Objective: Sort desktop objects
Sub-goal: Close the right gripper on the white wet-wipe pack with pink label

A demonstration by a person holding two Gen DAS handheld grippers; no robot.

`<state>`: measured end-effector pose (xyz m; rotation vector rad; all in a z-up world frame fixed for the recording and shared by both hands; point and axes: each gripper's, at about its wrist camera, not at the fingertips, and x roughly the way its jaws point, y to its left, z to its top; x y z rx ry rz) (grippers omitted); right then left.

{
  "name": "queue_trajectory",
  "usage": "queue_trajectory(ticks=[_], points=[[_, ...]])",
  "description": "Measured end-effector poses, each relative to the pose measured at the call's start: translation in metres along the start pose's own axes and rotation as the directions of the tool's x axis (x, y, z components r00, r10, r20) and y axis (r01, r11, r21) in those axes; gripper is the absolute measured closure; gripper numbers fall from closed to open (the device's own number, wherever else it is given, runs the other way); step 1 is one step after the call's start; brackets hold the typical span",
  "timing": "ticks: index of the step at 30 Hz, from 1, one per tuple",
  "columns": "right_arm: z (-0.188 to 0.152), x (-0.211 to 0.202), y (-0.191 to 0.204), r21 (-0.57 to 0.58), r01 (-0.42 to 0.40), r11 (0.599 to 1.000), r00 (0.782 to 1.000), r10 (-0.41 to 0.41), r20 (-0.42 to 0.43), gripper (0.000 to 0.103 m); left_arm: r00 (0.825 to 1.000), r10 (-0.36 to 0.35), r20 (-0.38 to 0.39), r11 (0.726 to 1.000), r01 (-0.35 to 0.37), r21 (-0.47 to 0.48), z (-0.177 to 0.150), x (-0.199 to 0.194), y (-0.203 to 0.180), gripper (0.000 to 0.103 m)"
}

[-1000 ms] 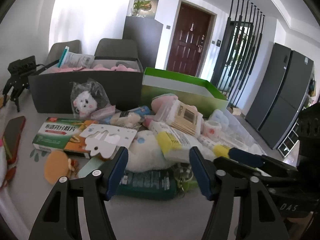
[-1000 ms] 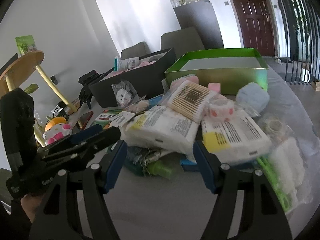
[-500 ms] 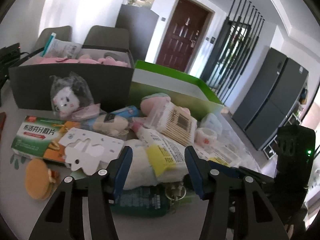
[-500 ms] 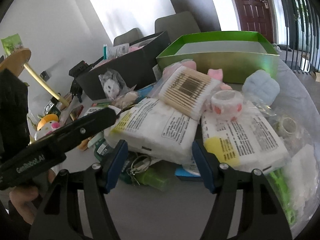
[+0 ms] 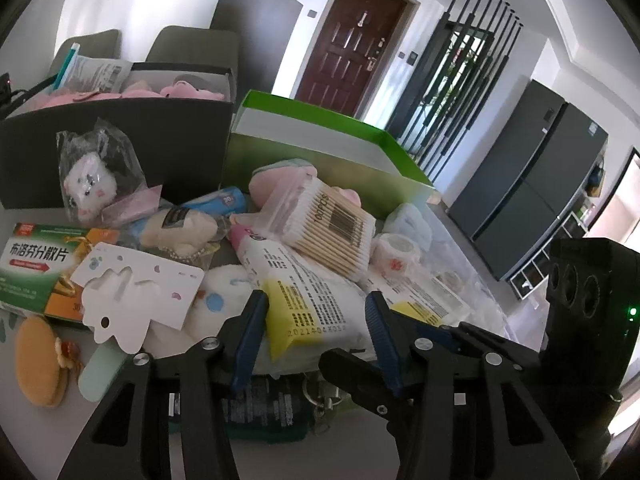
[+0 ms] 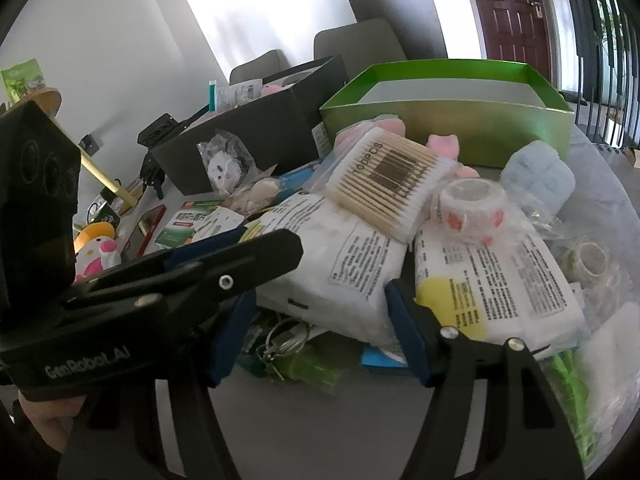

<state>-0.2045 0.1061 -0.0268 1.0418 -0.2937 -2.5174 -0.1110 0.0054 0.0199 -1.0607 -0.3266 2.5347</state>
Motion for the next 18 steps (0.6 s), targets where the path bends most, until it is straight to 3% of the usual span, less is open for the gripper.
queue_trajectory(ticks=[18], points=[[-0.042, -0.036, 0.030, -0.022, -0.084, 0.996, 0.996, 0.084, -0.010, 0.039, 1.000, 0.001, 0.016, 1.000, -0.001, 0.029, -0.036, -0.043, -0.012, 0.052]])
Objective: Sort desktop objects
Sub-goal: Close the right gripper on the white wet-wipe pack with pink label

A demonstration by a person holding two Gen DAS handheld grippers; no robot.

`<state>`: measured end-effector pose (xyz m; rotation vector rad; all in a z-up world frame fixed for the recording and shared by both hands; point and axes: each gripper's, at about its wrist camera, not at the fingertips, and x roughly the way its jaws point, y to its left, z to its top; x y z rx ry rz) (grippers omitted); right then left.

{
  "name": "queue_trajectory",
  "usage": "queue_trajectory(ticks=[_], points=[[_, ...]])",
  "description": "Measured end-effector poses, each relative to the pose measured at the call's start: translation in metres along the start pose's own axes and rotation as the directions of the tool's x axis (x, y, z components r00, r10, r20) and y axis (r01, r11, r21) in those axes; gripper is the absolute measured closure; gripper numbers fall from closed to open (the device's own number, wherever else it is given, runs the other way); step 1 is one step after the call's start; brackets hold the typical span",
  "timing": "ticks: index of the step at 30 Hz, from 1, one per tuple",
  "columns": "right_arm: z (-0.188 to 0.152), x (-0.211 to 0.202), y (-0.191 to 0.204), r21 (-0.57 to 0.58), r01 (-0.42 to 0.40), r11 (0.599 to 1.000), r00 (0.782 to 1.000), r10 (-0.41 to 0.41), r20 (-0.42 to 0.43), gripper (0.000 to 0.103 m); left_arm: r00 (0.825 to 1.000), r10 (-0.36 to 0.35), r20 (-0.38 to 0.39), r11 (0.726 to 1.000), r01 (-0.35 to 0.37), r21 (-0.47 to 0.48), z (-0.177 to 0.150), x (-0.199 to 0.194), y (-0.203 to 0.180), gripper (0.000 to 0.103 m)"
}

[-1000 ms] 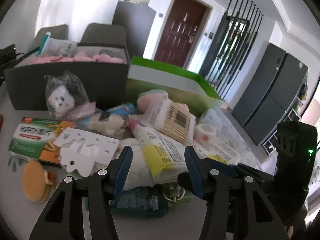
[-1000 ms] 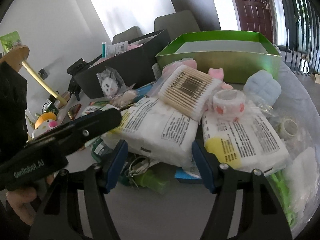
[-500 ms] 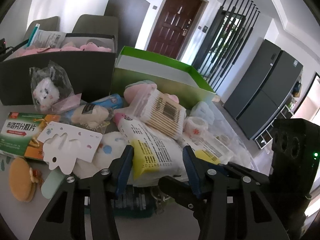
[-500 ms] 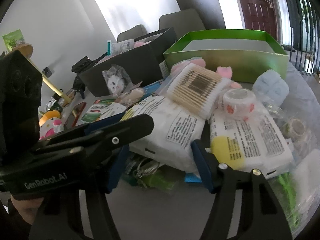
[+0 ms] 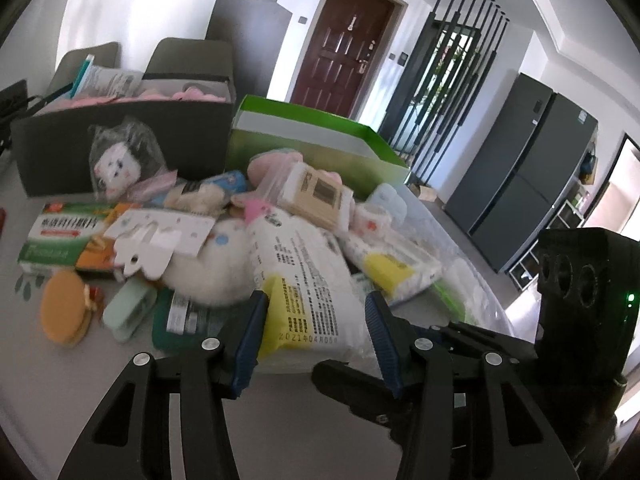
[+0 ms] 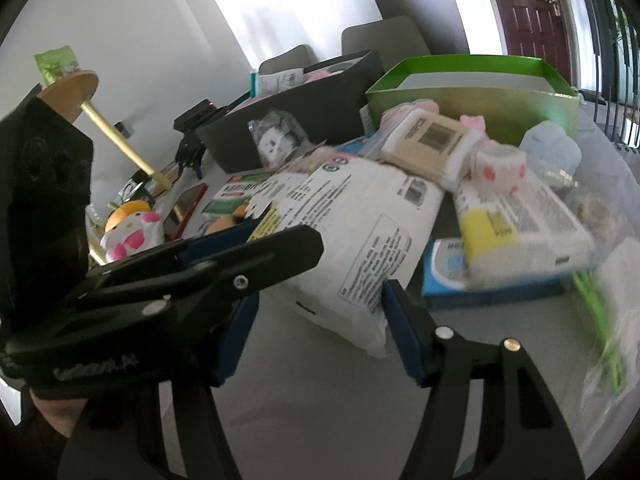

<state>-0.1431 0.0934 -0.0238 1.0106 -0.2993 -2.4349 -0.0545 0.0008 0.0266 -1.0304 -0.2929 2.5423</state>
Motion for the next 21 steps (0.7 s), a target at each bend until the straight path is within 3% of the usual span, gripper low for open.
queue_trajectory(ticks=[7, 15, 17, 21], points=[[-0.004, -0.009, -0.012, 0.038, 0.032, 0.999, 0.999, -0.033, 0.030, 0.038, 1.000, 0.010, -0.003, 0.998, -0.010, -0.063, -0.004, 0.001, 0.012, 0.052], [0.008, -0.009, -0.045, 0.183, 0.004, 0.983, 0.998, -0.016, 0.064, 0.050, 1.000, 0.019, 0.009, 0.998, -0.018, -0.058, 0.015, 0.008, 0.011, 0.052], [0.009, -0.002, -0.052, 0.219, -0.015, 0.975, 0.999, 0.004, 0.052, 0.053, 1.000, 0.023, 0.001, 0.998, -0.023, -0.053, 0.016, 0.014, 0.011, 0.064], [0.009, 0.009, -0.065, 0.292, -0.063, 0.954, 0.997, 0.050, 0.051, 0.053, 0.999, 0.035, -0.026, 0.997, -0.036, -0.064, 0.015, 0.026, 0.017, 0.070]])
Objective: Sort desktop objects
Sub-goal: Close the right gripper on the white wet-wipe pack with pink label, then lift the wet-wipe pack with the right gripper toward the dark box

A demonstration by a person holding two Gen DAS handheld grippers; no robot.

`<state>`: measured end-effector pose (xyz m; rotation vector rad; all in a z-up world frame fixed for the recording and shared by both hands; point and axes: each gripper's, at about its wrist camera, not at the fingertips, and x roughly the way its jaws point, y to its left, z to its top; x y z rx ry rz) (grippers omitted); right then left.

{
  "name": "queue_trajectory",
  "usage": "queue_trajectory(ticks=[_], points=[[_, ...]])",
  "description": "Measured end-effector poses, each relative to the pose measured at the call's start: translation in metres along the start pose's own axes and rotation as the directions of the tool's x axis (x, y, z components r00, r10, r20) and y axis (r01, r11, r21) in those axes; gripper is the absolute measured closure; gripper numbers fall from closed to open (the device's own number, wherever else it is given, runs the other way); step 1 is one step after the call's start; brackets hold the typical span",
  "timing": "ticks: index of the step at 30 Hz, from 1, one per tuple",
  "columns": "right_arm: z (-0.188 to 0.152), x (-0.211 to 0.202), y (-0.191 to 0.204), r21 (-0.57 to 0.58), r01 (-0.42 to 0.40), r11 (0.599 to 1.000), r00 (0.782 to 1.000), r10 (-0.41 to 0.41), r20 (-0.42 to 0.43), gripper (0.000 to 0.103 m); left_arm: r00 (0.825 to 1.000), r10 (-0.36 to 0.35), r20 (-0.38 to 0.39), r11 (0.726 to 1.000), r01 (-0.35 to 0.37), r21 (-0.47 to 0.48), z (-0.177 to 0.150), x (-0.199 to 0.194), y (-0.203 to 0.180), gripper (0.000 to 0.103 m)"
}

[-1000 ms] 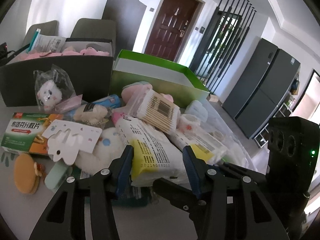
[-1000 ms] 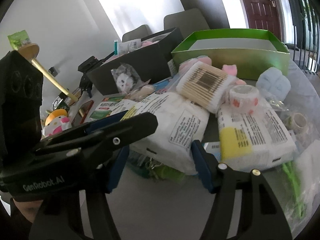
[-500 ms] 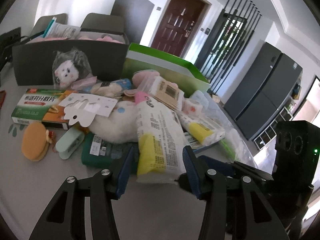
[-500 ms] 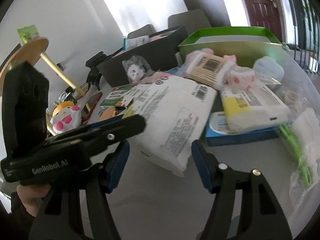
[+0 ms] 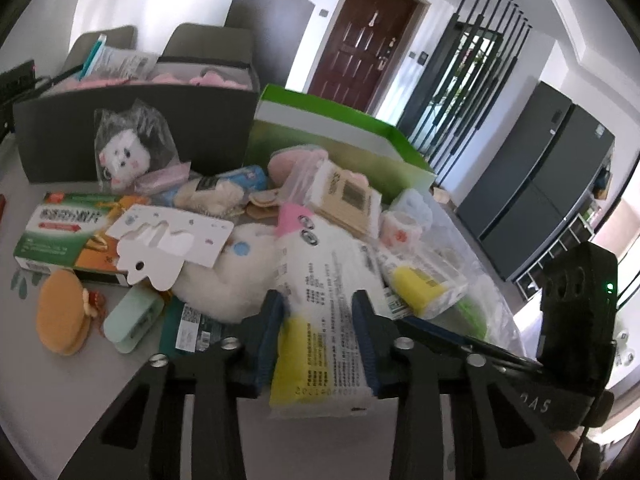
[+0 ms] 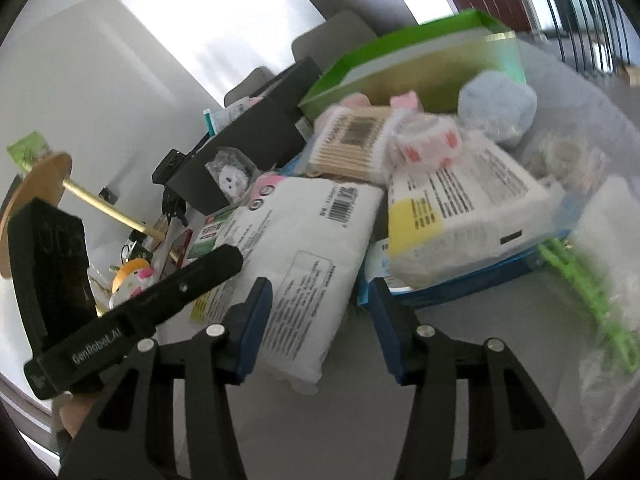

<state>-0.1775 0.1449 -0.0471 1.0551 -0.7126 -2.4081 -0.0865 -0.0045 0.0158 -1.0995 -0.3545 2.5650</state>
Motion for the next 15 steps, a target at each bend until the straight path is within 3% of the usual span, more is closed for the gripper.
queue_trajectory(ticks=[6, 15], points=[[0.004, 0.011, 0.008, -0.024, 0.008, 1.000, 1.000, -0.008, -0.006, 0.053, 1.000, -0.017, -0.014, 1.000, 0.017, -0.015, -0.004, 0.009, 0.005, 0.070], [0.003, 0.008, 0.016, -0.064, 0.056, 0.996, 0.998, -0.056, -0.005, 0.073, 1.000, -0.008, -0.005, 1.000, 0.008, 0.000, -0.008, 0.002, -0.001, 0.073]])
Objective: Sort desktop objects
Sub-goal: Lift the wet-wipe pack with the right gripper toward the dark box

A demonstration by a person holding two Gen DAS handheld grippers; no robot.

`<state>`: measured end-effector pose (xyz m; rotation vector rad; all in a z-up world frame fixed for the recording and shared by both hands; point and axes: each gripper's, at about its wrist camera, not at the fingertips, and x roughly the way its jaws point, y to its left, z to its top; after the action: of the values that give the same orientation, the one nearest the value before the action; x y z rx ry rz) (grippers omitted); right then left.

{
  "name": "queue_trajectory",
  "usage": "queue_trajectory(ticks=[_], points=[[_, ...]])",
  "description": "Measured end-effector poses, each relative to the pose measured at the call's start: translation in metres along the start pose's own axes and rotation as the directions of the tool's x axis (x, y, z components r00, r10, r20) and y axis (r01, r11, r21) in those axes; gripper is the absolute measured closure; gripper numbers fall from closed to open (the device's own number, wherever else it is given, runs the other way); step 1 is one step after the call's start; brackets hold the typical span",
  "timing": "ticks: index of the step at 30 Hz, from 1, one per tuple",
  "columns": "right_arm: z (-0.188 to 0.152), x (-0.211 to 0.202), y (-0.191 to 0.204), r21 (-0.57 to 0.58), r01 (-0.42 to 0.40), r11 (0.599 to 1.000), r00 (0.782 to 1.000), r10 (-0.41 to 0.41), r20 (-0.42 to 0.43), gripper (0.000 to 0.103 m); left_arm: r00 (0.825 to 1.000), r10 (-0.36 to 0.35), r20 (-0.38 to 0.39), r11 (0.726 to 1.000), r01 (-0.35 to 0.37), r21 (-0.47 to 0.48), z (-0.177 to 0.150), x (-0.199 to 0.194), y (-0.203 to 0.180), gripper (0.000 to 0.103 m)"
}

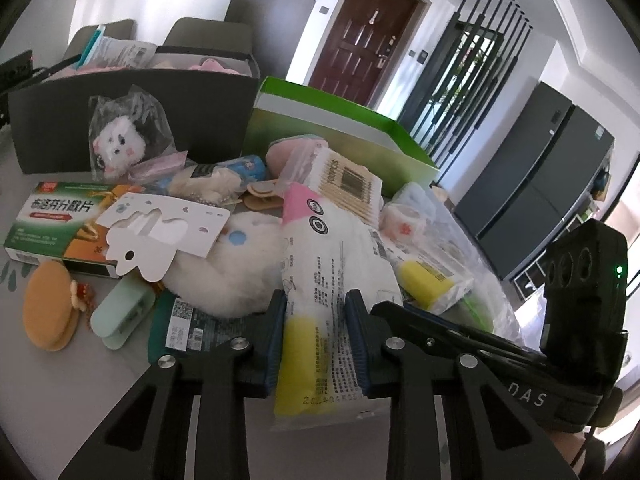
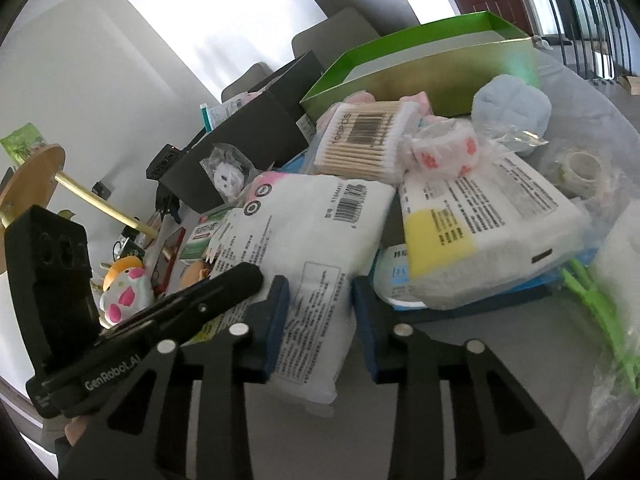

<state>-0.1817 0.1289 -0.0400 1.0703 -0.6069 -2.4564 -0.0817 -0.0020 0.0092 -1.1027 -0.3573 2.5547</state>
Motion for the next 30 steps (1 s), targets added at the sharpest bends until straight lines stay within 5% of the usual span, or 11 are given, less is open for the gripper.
queue_trajectory(ticks=[30], points=[[-0.006, -0.032, 0.097, -0.113, -0.036, 0.993, 0.996, 0.044, 0.071, 0.075, 0.987, 0.034, 0.158, 0.999, -0.029, -0.036, 0.004, -0.096, 0.027, 0.073]])
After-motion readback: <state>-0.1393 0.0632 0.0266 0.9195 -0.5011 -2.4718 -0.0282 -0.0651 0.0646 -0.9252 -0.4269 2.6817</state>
